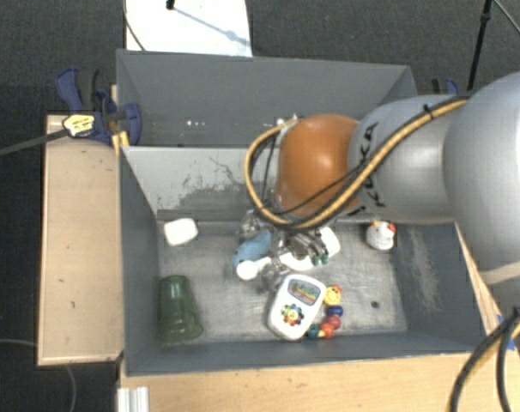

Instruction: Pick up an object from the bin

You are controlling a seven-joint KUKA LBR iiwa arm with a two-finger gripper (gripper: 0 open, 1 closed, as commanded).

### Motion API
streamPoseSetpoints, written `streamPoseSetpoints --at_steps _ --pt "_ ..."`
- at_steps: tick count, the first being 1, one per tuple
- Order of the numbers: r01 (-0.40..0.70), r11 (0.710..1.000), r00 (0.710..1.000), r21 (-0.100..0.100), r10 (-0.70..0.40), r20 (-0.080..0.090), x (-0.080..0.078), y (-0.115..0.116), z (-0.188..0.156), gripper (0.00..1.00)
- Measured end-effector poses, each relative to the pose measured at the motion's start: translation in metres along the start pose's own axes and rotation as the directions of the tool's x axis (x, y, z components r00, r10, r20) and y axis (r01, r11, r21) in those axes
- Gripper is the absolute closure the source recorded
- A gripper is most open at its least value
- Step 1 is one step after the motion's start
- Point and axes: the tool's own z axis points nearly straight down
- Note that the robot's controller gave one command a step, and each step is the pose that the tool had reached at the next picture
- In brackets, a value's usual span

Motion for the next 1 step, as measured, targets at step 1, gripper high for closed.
streamPoseSetpoints --at_steps 1 --pt "-0.056 0.998 0.998 -0.002 0.056 0.002 0.0036 0.0004 -0.0011 0.00"
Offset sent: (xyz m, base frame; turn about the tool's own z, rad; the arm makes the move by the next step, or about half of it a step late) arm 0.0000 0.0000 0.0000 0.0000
